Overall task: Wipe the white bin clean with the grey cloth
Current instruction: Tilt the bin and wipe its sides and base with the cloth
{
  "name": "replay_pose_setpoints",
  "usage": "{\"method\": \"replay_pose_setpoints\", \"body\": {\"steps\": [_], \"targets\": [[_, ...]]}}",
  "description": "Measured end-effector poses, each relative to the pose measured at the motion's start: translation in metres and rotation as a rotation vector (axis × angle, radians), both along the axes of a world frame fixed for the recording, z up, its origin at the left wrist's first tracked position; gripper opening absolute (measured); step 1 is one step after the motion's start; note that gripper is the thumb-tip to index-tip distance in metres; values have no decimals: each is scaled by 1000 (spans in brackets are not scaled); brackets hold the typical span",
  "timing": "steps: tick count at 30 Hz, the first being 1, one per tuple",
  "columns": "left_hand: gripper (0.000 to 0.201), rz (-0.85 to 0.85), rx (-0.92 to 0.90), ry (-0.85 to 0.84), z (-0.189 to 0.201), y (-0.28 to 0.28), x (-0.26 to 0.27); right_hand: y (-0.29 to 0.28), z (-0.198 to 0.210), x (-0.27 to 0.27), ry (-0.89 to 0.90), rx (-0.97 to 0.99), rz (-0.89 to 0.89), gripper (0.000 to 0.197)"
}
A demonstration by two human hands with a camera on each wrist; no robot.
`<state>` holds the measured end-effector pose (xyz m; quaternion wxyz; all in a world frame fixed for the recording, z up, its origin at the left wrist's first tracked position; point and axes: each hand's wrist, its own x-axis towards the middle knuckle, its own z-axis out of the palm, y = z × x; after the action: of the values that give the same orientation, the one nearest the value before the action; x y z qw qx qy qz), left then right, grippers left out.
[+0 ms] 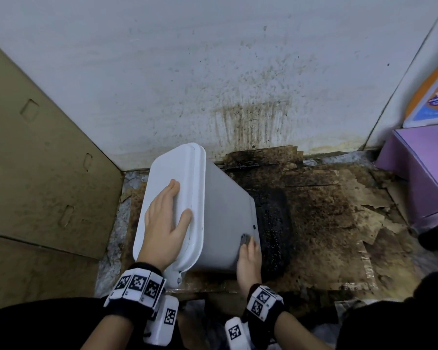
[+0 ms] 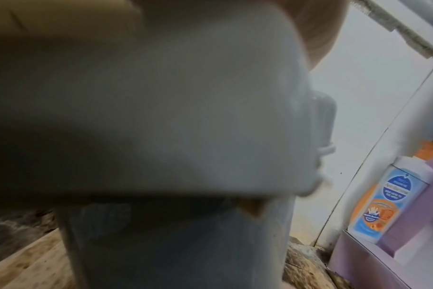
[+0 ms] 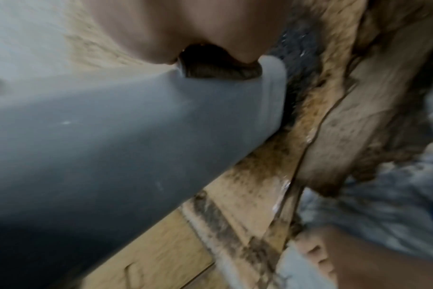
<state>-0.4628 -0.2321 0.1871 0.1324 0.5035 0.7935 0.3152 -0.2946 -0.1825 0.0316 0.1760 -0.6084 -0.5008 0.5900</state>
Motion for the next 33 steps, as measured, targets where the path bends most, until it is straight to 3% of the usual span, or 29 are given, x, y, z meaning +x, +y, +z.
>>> {"method": "replay_pose_setpoints", "body": {"steps": [9, 18, 21, 26, 33], "targets": [[72, -15, -1, 29, 0, 3, 2, -38, 84, -24, 278, 335, 55, 51], [66, -18, -8, 41, 3, 6, 11, -41, 127, -21, 542, 256, -177, 36], [64, -17, -11, 43, 2, 7, 13, -49, 132, -24, 562, 283, -94, 39], [59, -4, -20, -21, 1, 6, 10, -49, 127, -29, 338, 479, 190, 53], [59, 3, -23, -70, -2, 3, 1, 7, 134, -45, 333, 375, 386, 55]]}}
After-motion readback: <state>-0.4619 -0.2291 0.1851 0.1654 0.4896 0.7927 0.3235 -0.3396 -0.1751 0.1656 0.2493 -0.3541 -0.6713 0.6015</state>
